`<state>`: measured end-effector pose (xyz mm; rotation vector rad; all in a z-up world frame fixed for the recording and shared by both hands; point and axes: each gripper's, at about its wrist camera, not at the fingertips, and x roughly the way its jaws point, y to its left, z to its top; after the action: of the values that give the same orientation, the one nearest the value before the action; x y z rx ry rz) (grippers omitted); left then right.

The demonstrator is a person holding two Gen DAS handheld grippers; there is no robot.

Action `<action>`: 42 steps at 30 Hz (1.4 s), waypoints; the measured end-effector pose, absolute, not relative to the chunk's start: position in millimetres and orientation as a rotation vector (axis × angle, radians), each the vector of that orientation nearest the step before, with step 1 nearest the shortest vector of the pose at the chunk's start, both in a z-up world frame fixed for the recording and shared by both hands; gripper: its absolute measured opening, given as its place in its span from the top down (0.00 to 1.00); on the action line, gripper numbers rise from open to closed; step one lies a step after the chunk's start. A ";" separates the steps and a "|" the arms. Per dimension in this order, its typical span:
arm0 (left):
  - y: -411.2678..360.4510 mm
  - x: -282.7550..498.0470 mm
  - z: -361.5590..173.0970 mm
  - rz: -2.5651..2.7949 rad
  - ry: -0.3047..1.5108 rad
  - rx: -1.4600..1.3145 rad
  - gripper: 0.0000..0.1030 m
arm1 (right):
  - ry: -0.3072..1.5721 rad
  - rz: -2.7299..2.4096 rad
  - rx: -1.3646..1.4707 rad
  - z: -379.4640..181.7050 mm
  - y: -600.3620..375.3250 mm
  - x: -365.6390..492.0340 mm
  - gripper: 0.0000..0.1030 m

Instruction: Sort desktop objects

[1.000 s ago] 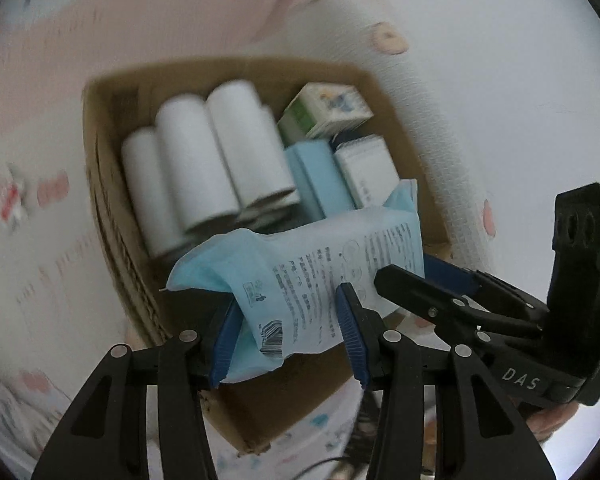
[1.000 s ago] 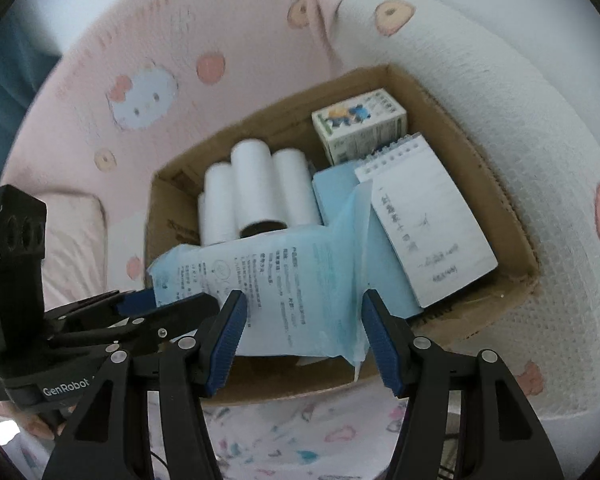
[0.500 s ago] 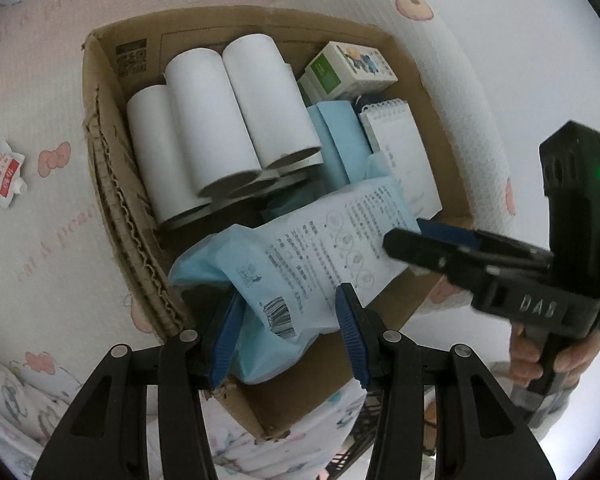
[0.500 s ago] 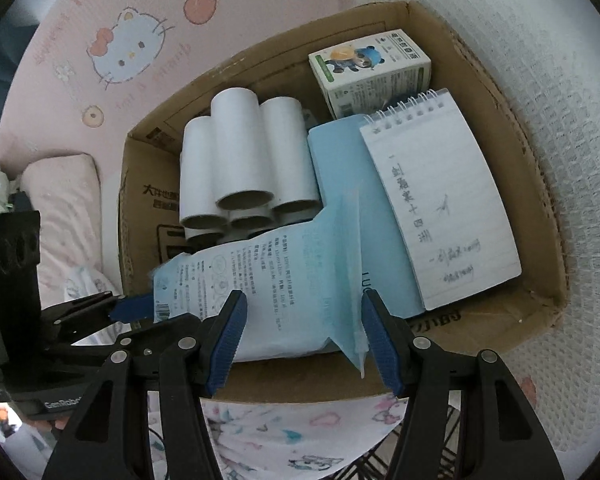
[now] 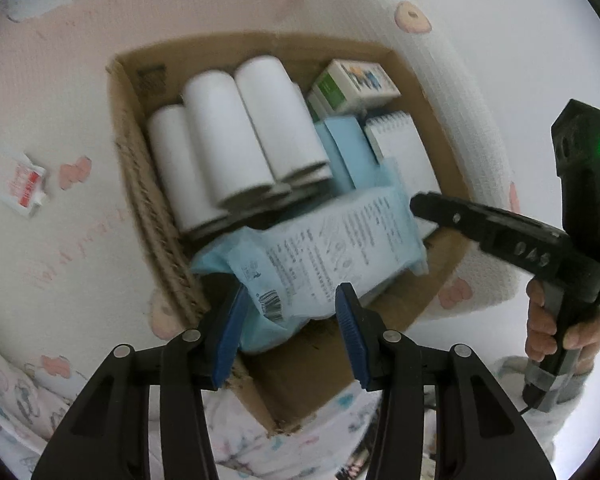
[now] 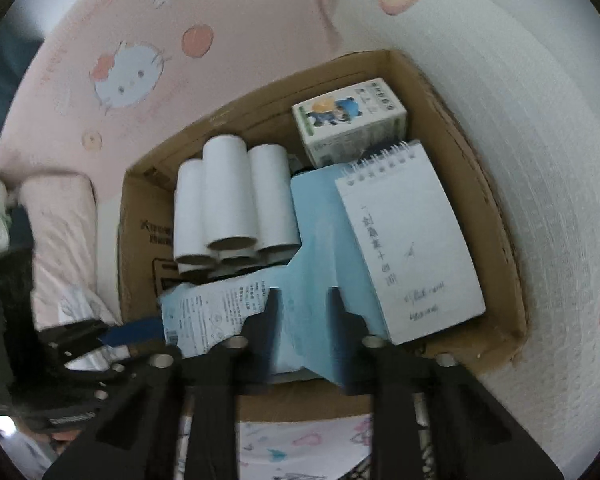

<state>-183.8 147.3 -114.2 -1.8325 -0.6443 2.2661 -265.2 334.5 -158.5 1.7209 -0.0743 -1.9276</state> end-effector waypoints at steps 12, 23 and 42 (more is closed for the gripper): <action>137.0 -188.0 -108.7 2.293 -0.591 -1.787 0.55 | -0.007 -1.813 1.807 -196.4 307.4 -261.6 0.84; 148.8 -203.7 -114.6 2.298 -0.536 -1.575 0.88 | -0.055 -1.849 1.908 -219.4 288.3 -273.1 0.84; 95.1 -189.6 -112.5 2.303 -0.654 -1.496 0.88 | 0.219 -1.754 1.987 -249.5 234.6 -262.4 0.86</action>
<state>-189.6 95.1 -112.5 -1.4961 -0.6544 2.3028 -262.4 234.6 -249.5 1.9865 0.2190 -1.7545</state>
